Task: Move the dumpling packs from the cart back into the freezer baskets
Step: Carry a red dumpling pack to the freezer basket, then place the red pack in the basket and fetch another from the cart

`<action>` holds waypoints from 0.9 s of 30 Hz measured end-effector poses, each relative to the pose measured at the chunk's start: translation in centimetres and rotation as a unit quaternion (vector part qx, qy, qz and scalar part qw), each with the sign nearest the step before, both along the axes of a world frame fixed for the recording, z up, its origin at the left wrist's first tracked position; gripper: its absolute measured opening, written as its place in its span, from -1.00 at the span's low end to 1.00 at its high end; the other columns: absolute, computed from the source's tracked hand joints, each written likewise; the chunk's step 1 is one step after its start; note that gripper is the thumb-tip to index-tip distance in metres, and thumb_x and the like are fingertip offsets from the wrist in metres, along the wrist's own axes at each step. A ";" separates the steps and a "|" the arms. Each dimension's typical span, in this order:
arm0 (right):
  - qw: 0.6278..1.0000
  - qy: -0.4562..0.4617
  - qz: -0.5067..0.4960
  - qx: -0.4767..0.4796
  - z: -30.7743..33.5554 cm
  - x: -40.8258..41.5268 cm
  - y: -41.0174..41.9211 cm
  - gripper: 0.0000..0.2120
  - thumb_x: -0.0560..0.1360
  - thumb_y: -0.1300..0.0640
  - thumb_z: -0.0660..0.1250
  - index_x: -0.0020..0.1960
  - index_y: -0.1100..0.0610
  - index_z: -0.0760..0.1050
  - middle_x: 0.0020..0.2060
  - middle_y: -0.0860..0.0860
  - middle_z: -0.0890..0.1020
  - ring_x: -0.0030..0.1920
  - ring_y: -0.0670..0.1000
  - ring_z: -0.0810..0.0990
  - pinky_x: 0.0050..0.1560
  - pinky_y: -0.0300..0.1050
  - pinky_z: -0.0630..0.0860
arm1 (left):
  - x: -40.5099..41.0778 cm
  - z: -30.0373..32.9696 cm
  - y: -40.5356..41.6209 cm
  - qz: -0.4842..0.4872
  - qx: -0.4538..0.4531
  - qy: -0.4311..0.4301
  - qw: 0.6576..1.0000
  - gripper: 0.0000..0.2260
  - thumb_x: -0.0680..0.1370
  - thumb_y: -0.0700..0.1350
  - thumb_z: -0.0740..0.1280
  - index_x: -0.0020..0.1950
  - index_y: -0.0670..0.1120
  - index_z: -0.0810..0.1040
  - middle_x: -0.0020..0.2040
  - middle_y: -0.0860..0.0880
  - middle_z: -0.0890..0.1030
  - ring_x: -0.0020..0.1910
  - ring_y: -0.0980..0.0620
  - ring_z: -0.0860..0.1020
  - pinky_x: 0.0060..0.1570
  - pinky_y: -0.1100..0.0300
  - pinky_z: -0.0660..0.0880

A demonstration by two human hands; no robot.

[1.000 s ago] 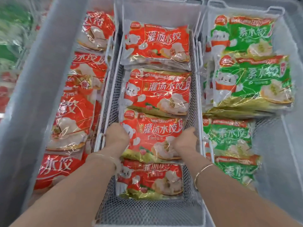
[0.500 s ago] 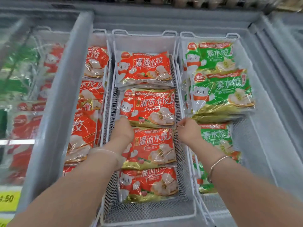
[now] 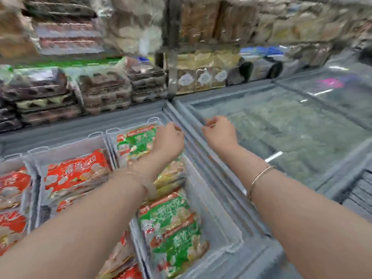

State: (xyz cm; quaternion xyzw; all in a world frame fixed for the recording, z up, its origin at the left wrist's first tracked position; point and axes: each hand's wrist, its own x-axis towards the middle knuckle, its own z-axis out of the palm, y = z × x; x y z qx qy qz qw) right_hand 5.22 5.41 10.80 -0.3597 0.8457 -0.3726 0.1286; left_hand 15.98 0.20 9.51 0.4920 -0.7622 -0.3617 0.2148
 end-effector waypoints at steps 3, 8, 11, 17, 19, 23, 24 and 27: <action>0.997 0.011 -0.067 -0.023 2.1 -8.4 5.6 -0.90 0.49 0.22 0.28 -0.08 0.19 0.57 -0.02 0.23 0.64 0.15 0.21 0.57 0.13 -0.04 0.46 | -8.5 2.6 5.3 -0.063 -0.018 0.027 0.998 -0.74 0.58 -0.16 0.21 0.22 -0.20 0.52 0.21 -0.21 0.58 0.24 -0.17 0.52 0.18 0.10 0.44; 0.980 0.020 -0.197 -0.009 4.1 -21.8 18.6 -0.79 0.50 0.19 0.28 0.07 0.21 0.60 0.07 0.20 0.64 0.18 0.17 0.54 0.05 -0.14 0.45 | -23.1 4.2 15.1 -0.158 0.015 0.053 0.986 -0.74 0.57 -0.10 0.24 0.21 -0.16 0.53 0.18 -0.18 0.60 0.18 -0.16 0.56 0.16 0.10 0.46; 0.966 0.008 -0.259 0.023 3.7 -27.8 26.6 -0.79 0.51 0.20 0.26 0.00 0.29 0.60 0.00 0.21 0.65 0.12 0.17 0.56 0.05 -0.10 0.48 | -30.2 3.8 21.1 -0.212 0.043 0.066 0.974 -0.75 0.55 -0.13 0.27 0.18 -0.20 0.54 0.14 -0.25 0.61 0.13 -0.22 0.59 0.17 0.00 0.50; 0.928 -0.066 -0.356 0.090 -2.1 -34.1 38.8 -0.77 0.49 0.14 0.32 -0.31 0.20 0.50 -0.33 0.12 0.54 -0.14 0.11 0.54 -0.20 -0.23 0.33 | -37.8 -1.2 29.2 -0.308 0.046 -0.033 0.950 -0.73 0.55 -0.12 0.27 0.19 -0.23 0.50 0.11 -0.29 0.61 0.11 -0.23 0.57 0.12 0.05 0.47; 0.913 -0.102 -0.376 0.123 -5.0 -34.8 41.4 -0.62 0.49 0.12 0.33 -0.47 0.17 0.36 -0.50 0.04 0.41 -0.33 0.08 0.45 -0.21 -0.20 0.33 | -38.9 -3.0 30.6 -0.333 0.043 -0.102 0.936 -0.74 0.56 -0.15 0.25 0.13 -0.31 0.56 0.08 -0.33 0.61 0.13 -0.24 0.56 0.09 0.05 0.46; 0.881 -0.160 -0.421 0.144 -10.1 -35.1 45.0 -0.62 0.51 0.13 0.32 -0.43 0.14 0.28 -0.47 0.04 0.42 -0.45 0.00 0.37 -0.47 -0.23 0.25 | -40.0 -6.6 32.1 -0.362 0.044 -0.194 0.911 -0.77 0.56 -0.14 0.25 0.05 -0.28 0.59 0.05 -0.29 0.60 0.08 -0.19 0.56 0.02 0.06 0.45; 0.875 -0.172 -0.428 0.149 -11.1 -35.0 45.5 -0.64 0.50 0.12 0.31 -0.41 0.14 0.28 -0.41 0.07 0.47 -0.40 0.03 0.42 -0.49 -0.23 0.22 | -40.2 -7.5 32.4 -0.363 0.048 -0.207 0.907 -0.77 0.55 -0.14 0.25 0.04 -0.28 0.58 0.04 -0.29 0.60 0.06 -0.19 0.56 0.00 0.05 0.46; 0.848 -0.206 -0.459 0.165 -14.5 -34.8 46.9 -0.66 0.49 0.12 0.30 -0.41 0.14 0.29 -0.24 0.16 0.54 -0.23 0.10 0.47 -0.39 -0.20 0.29 | -41.3 -10.9 33.5 -0.369 0.065 -0.253 0.892 -0.67 0.58 -0.13 0.22 0.14 -0.40 0.51 0.17 -0.35 0.57 0.17 -0.27 0.55 0.08 -0.05 0.49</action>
